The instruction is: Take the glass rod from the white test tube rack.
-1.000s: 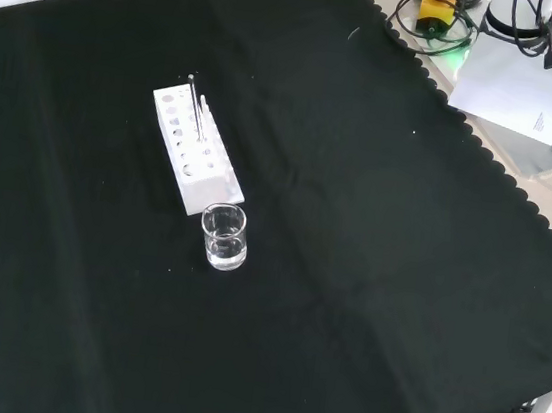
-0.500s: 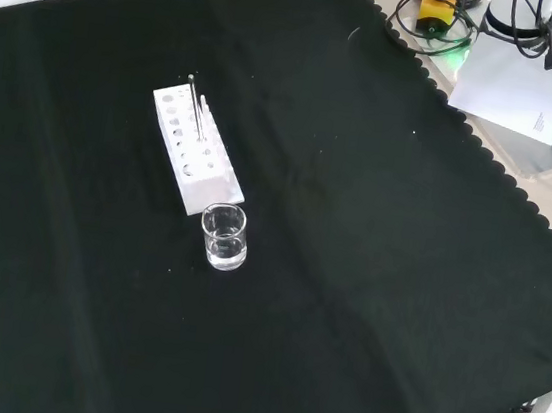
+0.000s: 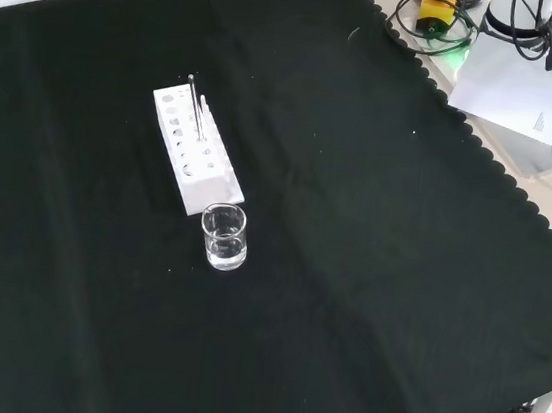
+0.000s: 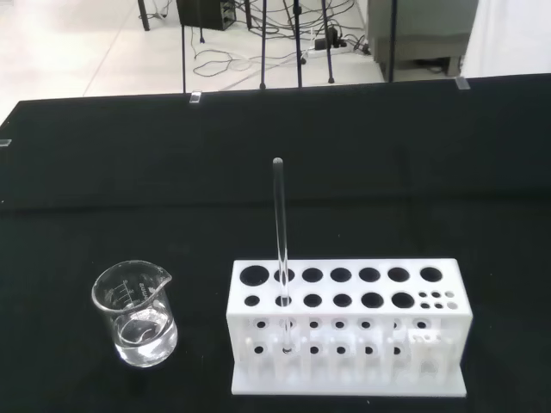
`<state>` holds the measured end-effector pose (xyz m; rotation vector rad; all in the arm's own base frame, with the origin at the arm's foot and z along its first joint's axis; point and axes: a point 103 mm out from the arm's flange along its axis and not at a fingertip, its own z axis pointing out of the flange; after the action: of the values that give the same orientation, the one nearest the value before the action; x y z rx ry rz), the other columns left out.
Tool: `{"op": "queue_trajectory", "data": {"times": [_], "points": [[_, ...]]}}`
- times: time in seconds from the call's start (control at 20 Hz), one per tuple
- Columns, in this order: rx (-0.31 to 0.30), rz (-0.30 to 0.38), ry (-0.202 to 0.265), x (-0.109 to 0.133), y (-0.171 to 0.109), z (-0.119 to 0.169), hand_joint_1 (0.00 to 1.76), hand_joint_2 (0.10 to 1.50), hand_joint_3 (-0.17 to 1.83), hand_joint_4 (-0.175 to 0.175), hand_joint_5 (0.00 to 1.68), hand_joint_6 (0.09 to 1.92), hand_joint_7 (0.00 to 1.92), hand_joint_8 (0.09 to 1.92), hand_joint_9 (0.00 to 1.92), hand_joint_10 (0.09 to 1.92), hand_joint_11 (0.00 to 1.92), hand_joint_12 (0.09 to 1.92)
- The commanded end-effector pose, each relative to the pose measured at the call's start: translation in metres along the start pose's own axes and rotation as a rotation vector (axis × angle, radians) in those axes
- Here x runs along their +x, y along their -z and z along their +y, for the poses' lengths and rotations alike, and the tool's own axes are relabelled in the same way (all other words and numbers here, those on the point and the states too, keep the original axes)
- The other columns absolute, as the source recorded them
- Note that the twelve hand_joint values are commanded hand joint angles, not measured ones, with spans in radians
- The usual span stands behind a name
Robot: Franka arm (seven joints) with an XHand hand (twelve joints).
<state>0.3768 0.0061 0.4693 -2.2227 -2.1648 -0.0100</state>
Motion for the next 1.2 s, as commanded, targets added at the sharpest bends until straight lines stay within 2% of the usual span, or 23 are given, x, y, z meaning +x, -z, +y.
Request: {"op": "queue_trajectory", "data": {"times": [0.05,0.3,0.7,1.2], "points": [[0.0,-0.008,0.042,0.003,-0.011,0.063,0.49,1.19,-0.04,-0.152,0.0,0.09,0.0,0.09,0.0,0.09,0.0,0.09],[0.036,-0.046,0.04,0.009,-0.031,0.104,0.49,1.19,-0.04,-0.154,0.0,0.09,0.0,0.09,0.0,0.09,0.0,0.09],[0.076,-0.051,0.059,0.013,-0.071,0.159,0.53,1.19,-0.04,-0.159,0.0,0.09,0.0,0.09,0.0,0.09,0.0,0.09],[0.113,-0.036,0.086,0.001,-0.139,0.183,0.53,1.21,-0.04,-0.168,0.0,0.09,0.0,0.09,0.0,0.09,0.03,0.09]]}}
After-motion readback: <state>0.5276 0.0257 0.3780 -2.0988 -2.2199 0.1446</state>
